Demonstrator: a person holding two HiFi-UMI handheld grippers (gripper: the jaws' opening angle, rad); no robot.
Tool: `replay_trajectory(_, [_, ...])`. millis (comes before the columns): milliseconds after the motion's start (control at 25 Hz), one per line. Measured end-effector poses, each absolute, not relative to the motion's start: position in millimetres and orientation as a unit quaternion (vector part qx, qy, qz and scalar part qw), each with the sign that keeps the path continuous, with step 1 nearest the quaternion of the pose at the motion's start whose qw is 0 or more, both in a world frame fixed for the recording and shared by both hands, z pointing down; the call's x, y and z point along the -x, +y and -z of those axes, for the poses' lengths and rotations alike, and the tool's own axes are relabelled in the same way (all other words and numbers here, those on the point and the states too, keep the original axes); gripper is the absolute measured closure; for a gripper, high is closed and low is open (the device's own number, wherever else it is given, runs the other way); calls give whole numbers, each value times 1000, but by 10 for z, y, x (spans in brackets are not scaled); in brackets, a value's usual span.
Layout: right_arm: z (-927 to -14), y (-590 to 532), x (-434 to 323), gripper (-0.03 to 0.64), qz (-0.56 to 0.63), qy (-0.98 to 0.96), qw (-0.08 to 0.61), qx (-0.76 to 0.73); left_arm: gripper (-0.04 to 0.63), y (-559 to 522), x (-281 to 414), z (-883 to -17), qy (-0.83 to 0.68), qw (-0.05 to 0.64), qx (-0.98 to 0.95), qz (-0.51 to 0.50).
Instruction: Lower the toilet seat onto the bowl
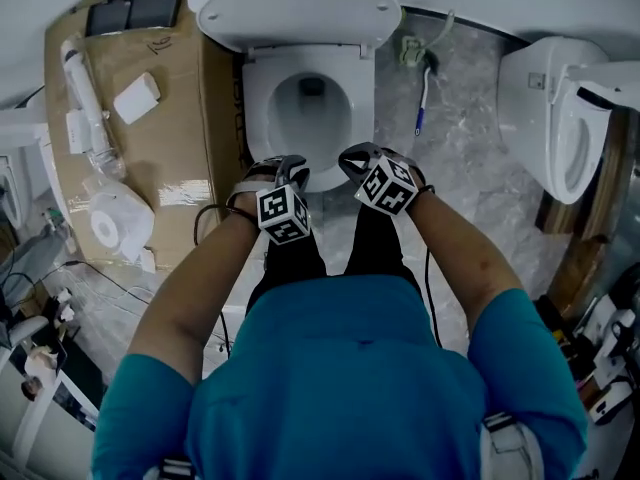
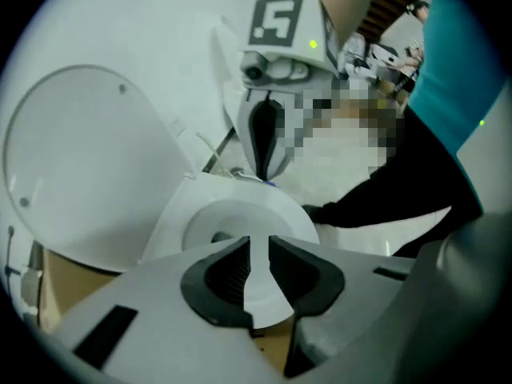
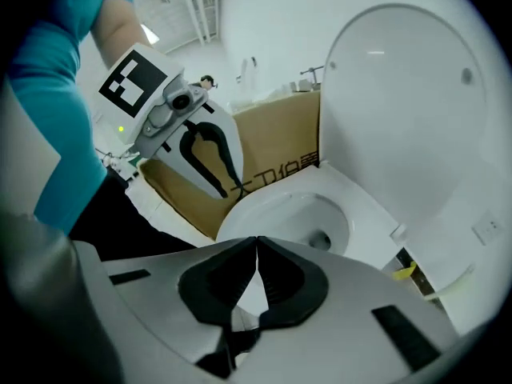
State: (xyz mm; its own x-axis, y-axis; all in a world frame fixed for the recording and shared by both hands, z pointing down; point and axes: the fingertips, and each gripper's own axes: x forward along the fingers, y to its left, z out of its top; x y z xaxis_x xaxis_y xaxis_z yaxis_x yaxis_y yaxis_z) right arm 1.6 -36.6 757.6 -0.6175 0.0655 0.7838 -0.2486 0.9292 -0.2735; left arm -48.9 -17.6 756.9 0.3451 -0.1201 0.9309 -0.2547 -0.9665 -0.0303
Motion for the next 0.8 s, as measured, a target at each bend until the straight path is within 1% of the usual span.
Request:
replay_trajectory(80, [-7298, -510, -70, 611, -204, -884, 413, -76, 548, -350, 459, -7226, -163, 81, -829, -528])
replay_trajectory(240, [-6722, -746, -185, 615, -231, -891, 371, -120, 589, -638, 423, -6540, -243, 112, -846, -462])
replay_trajectory(520, [-5738, -1099, -301, 615, -243, -909, 302, -152, 591, -1093, 450, -5252, -364, 236, -860, -267])
replay_trajectory(680, [-5230, -1171, -308, 617, -244, -918, 272, -157, 591, -1164, 532, -4665, -399, 266, -860, -176])
replay_trajectory(800, [-4844, -1240, -310, 617, -238, -924, 251, -162, 591, -1190, 632, -4277, -422, 268, -856, -135])
